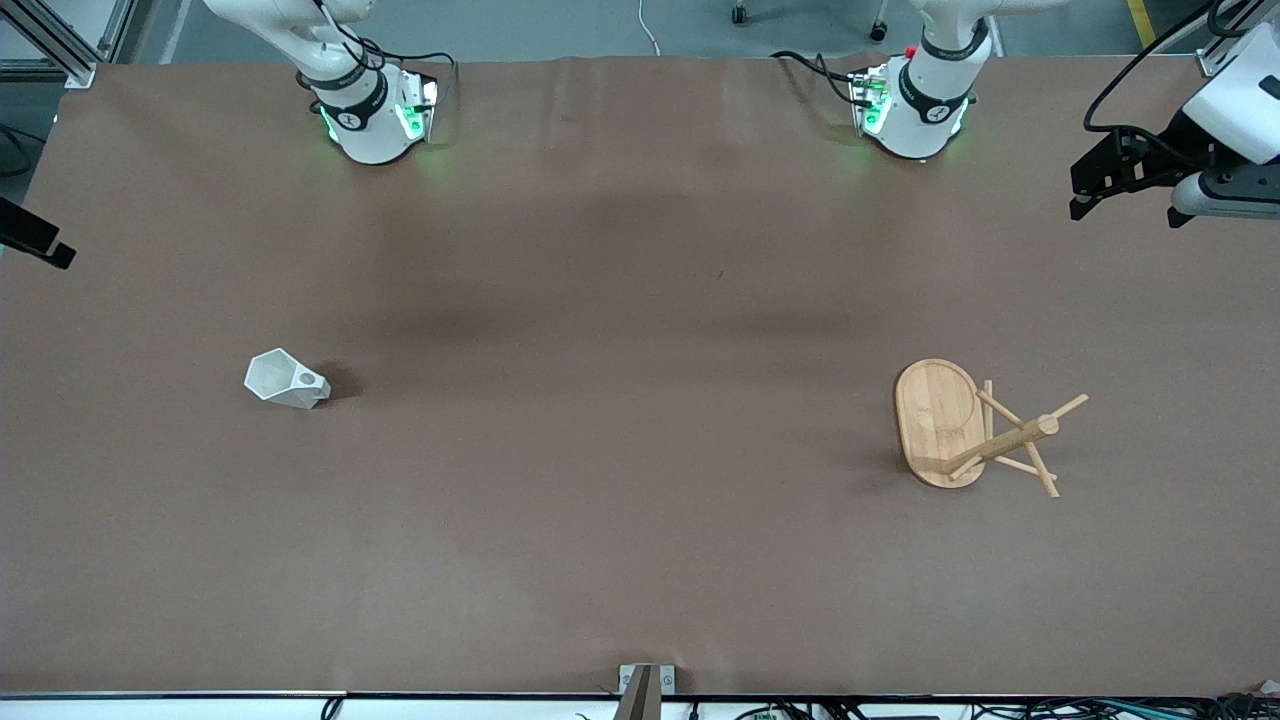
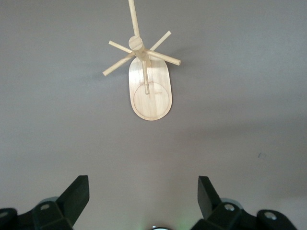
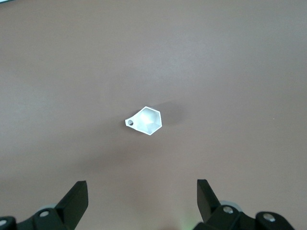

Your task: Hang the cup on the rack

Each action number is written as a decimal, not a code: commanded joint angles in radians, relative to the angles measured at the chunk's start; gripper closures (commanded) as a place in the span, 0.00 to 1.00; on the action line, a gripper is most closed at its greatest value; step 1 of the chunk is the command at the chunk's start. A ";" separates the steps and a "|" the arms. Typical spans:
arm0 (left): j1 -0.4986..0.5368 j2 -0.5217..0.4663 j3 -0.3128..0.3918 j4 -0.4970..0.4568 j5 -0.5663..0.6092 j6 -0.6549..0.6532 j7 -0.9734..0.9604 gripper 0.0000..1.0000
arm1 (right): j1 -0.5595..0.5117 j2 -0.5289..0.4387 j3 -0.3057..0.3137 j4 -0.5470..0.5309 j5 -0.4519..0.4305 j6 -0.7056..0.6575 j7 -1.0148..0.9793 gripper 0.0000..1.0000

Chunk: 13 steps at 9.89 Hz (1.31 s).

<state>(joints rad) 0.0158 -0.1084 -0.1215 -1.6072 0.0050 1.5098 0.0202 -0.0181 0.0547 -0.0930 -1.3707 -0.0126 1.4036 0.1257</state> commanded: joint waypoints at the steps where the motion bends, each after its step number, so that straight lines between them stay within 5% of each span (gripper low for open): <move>1: 0.004 0.021 0.000 -0.002 -0.011 -0.017 0.017 0.00 | -0.003 -0.013 -0.001 -0.022 0.006 -0.023 -0.006 0.00; 5: 0.004 0.021 0.000 -0.003 -0.010 -0.022 0.015 0.00 | -0.011 -0.004 -0.005 -0.319 0.000 0.196 -0.020 0.00; 10: 0.003 0.021 0.000 -0.002 -0.004 -0.043 0.018 0.00 | -0.057 0.069 -0.016 -0.779 0.008 0.851 -0.149 0.00; 13: 0.003 0.021 0.000 -0.003 -0.004 -0.046 0.018 0.00 | -0.055 0.180 -0.014 -0.875 0.011 1.118 -0.146 0.05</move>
<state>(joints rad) 0.0160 -0.1057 -0.1204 -1.6049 0.0051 1.4822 0.0235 -0.0681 0.2133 -0.1133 -2.2300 -0.0129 2.4782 -0.0097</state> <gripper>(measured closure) 0.000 0.022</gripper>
